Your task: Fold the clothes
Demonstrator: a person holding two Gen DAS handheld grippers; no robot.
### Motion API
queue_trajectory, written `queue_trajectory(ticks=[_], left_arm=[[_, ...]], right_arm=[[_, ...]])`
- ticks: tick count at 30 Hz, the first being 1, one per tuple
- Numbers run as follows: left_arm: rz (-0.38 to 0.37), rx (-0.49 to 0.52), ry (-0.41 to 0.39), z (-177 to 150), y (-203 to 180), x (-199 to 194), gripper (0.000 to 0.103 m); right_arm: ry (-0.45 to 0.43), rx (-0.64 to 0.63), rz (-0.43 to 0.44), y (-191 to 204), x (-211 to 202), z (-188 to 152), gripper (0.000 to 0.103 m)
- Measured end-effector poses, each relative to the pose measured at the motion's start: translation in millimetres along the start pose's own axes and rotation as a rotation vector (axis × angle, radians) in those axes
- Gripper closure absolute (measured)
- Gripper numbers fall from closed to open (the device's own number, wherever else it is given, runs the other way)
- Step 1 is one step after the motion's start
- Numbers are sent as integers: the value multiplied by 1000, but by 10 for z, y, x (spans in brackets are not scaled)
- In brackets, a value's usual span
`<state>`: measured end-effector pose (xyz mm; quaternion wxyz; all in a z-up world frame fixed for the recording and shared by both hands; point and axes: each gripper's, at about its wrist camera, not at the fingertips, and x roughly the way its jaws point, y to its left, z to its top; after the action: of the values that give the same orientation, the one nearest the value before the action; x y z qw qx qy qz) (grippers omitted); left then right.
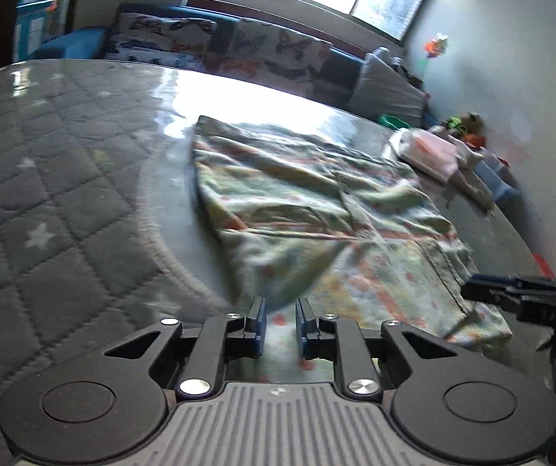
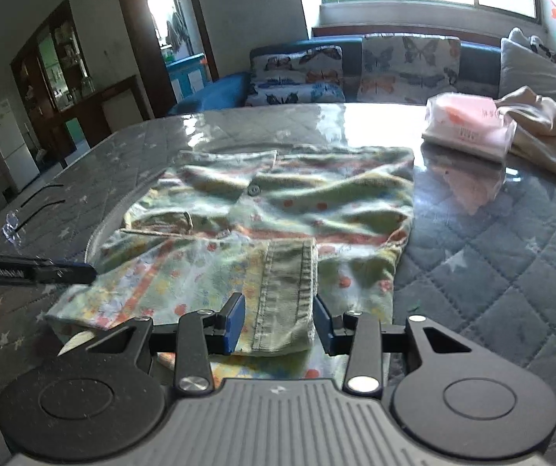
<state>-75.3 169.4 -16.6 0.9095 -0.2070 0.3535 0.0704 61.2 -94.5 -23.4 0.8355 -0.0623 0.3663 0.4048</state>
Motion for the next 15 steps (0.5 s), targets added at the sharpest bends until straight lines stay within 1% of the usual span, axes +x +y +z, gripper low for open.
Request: queue_trajectory(ticks=[2, 4, 7, 10, 13, 15], left_arm=[[-7, -11, -15, 55, 20, -50, 85], [-26, 1, -36, 139, -28, -53, 85], [-54, 35, -44, 267, -139, 81, 84], [-25, 43, -17, 348, -165, 309, 84], [31, 28, 13, 345, -67, 436, 86], [25, 26, 7, 335, -26, 406, 86]], right_arm=[[9, 0, 0, 12, 11, -12, 64], [15, -6, 0, 28, 19, -16, 64], [19, -5, -8, 40, 25, -12, 64], [20, -2, -16, 50, 23, -8, 64], [16, -4, -13, 67, -4, -3, 64], [11, -10, -9, 77, -21, -1, 64]])
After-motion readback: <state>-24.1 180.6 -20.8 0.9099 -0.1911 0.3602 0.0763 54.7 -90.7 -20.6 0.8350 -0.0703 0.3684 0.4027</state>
